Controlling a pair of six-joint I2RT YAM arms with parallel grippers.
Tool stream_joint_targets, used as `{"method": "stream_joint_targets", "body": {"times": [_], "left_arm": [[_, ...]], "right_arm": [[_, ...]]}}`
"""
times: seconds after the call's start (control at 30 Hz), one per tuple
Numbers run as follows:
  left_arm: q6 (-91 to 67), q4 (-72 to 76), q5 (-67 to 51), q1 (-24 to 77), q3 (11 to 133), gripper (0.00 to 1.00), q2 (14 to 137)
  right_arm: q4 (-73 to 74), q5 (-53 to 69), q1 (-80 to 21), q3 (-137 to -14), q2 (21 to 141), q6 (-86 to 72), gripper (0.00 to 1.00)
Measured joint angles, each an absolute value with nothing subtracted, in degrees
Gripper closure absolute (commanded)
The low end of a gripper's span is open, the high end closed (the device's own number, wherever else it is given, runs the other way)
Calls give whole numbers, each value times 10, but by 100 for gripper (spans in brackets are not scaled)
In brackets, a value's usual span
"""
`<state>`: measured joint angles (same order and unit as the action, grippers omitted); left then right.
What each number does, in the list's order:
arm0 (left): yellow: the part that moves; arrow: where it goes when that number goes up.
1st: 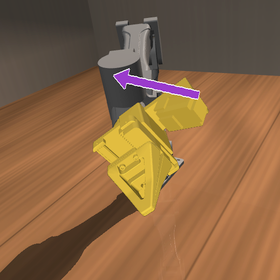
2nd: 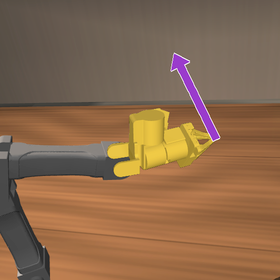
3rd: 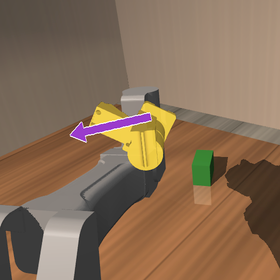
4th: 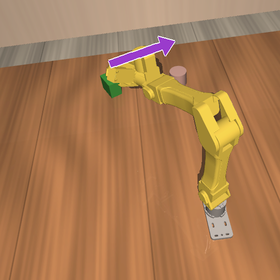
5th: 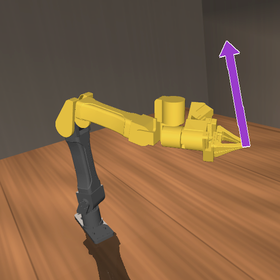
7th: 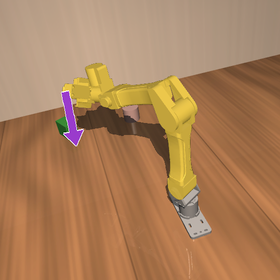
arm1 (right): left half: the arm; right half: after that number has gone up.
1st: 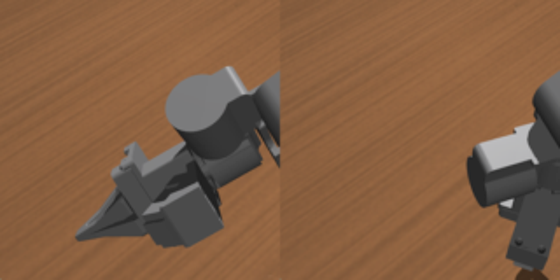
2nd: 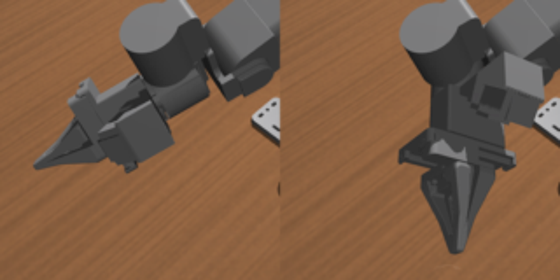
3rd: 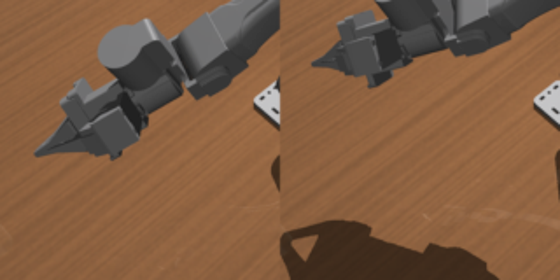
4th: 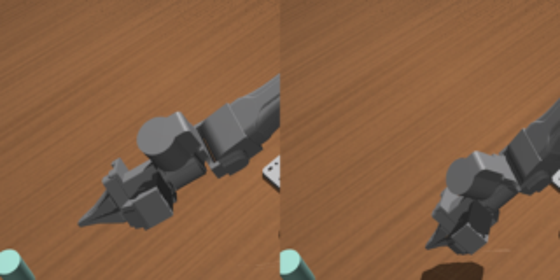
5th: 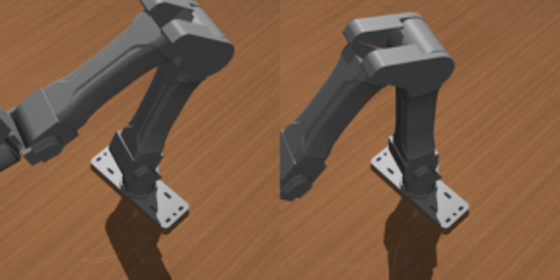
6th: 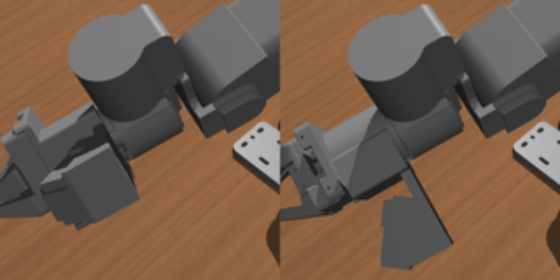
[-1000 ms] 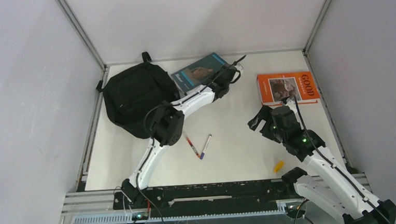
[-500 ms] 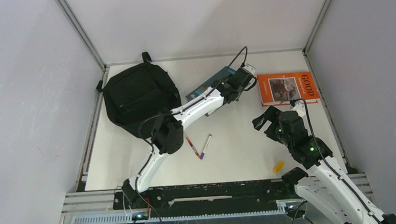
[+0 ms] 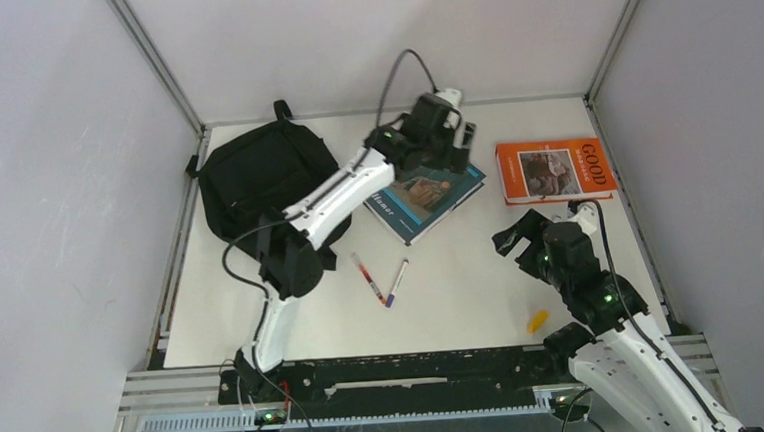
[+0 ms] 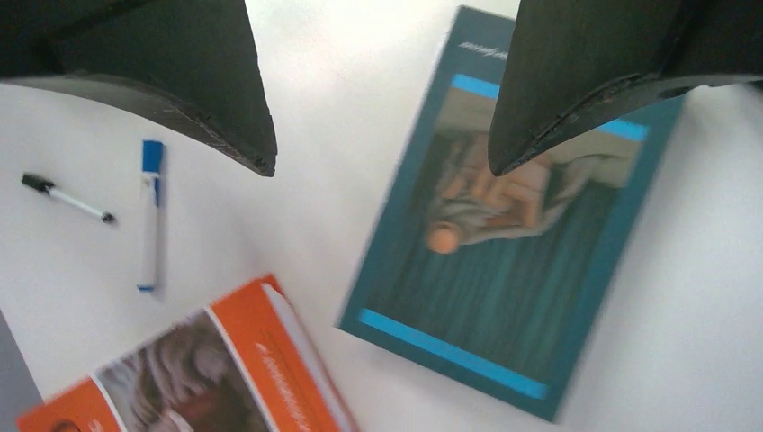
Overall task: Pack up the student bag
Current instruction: Adjust the book at the center of the board.
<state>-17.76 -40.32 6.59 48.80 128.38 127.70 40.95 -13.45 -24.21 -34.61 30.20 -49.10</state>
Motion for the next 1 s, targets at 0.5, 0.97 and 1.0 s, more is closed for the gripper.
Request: {"method": "stream_joint_targets", "body": {"times": [0.5,0.97,1.0], "left_arm": [[-175,-415,18,258,1187,7,1288],[-171,-451,-82,277,1174,10,1341],[-174,-448,-88,277,1159,10,1337]], "right_arm": [[193,-18,-236,-310,557,-518,2],[-67,175,-146,-390,915,-534,6],[-78,182,-148,-395,925,-538,7]]}}
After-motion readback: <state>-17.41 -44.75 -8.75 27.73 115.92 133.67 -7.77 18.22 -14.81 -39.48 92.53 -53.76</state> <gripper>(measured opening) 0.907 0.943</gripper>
